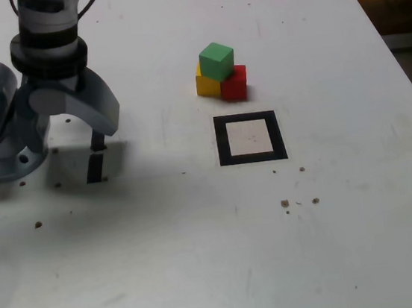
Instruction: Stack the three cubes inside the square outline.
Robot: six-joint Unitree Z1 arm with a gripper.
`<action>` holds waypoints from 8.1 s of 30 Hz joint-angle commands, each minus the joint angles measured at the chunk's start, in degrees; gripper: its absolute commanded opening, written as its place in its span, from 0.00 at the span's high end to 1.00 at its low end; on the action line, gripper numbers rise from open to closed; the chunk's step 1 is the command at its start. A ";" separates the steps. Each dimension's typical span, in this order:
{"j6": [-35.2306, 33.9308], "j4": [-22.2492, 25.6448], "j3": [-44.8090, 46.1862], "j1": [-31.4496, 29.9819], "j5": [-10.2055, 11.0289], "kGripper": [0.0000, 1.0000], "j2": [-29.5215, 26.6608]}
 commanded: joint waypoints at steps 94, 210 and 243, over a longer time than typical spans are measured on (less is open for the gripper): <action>23.50 10.32 -47.89 15.98 10.25 0.45 31.72; 27.19 3.97 -33.81 35.05 11.78 0.82 24.14; 14.49 12.86 -31.79 33.99 10.06 0.00 20.56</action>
